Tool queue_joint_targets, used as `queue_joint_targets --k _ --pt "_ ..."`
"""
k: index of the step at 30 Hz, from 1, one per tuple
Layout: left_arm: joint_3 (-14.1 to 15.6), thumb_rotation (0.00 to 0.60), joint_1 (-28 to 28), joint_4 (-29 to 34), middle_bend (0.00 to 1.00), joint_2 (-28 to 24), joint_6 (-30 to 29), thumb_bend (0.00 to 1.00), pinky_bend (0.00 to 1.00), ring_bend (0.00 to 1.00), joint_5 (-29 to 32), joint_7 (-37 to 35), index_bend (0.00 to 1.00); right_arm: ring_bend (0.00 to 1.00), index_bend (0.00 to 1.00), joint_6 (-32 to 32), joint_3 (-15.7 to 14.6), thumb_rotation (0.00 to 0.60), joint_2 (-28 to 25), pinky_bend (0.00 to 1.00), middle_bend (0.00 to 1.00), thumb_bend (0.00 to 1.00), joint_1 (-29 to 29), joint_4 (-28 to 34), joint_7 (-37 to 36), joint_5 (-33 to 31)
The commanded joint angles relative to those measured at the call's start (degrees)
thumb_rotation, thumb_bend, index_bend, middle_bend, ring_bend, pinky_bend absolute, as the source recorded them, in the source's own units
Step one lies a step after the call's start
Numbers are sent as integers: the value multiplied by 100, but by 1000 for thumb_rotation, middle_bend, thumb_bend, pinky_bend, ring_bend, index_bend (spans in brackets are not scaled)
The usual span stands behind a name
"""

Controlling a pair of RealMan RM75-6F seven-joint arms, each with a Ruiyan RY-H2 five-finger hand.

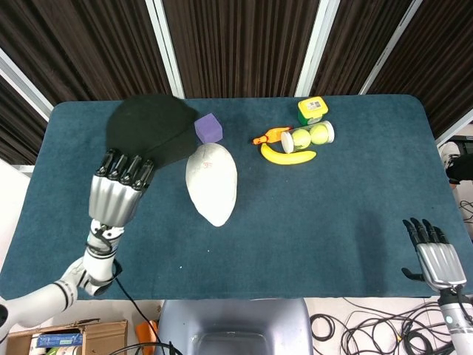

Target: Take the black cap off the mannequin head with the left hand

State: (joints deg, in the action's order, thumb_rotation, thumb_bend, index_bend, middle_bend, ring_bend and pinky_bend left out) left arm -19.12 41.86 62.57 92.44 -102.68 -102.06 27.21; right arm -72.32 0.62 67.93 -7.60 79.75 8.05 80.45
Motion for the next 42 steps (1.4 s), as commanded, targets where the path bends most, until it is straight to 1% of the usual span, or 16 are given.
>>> queue_joint_targets --k 1,3,10,13,14,16,18,19,21,22,24,28,32,35,38,42 --pt "675 600 -722 -406 766 -184 -213 540 574 708 -5 -216 709 0 0 -4 -18 600 2 146 41 61 0 12 14 31" --pt "830 600 -885 -754 766 -74 -185 540 574 709 73 -372 709 0 0 -17 -33 600 13 146 41 62 0 31 49 63" --pt "1106 600 -1195 -2199 771 521 -99 535 576 706 319 -1024 708 0 0 -23 -70 600 -8 147 41 61 0 107 67 124" --pt "1265 600 -1337 -2725 756 781 58 520 569 680 393 -1229 682 0 0 5 -78 600 -24 148 41 61 -7 112 29 127" --pt "1323 600 -1395 -2833 732 843 148 505 560 658 423 -1271 661 0 0 5 -80 600 -26 149 41 61 -7 109 30 128" --pt "1481 600 -1558 -2975 623 952 370 458 521 561 478 -1359 578 0 0 3 -82 600 -27 150 41 62 -4 104 25 128" --pt "1626 600 -1742 -2945 428 1005 608 412 451 380 549 -1415 419 0 0 -12 -80 600 -29 151 41 62 3 99 16 130" --pt "1676 600 -1818 -2875 324 1009 714 391 402 279 589 -1419 329 0 0 -16 -80 600 -30 152 41 61 5 96 11 129" --pt "1759 600 -1973 -2579 153 970 959 347 303 109 702 -1420 168 0 0 -24 -81 600 -30 152 41 61 10 92 3 133" --pt "1771 600 -2052 -2357 90 927 1099 328 263 55 796 -1349 101 0 0 -28 -84 600 -31 152 40 61 12 95 4 138" --pt "1803 600 -2167 -1936 11 815 1315 284 197 2 931 -1164 13 0 0 -39 -89 600 -31 152 40 61 16 100 9 150" --pt "1977 600 -2370 -726 0 358 1671 216 140 0 1086 -957 0 0 0 -81 -87 600 -30 153 41 61 35 107 9 159" --pt "2252 600 -2577 499 0 -188 1955 202 122 0 1183 -728 0 0 0 -98 -84 600 -35 154 41 61 48 117 -3 152" --pt "2480 600 -2708 1170 0 -510 2186 196 116 0 1260 -606 0 0 0 -125 -91 600 -36 155 41 62 61 124 8 170" --pt "2651 600 -2783 1655 0 -768 2428 188 110 0 1364 -513 0 0 0 -154 -97 600 -34 155 41 62 72 138 29 189" --pt "2826 600 -2757 2361 0 -1227 3126 185 89 0 1828 -263 0 0 0 -195 -114 600 -25 155 41 61 87 175 86 230"
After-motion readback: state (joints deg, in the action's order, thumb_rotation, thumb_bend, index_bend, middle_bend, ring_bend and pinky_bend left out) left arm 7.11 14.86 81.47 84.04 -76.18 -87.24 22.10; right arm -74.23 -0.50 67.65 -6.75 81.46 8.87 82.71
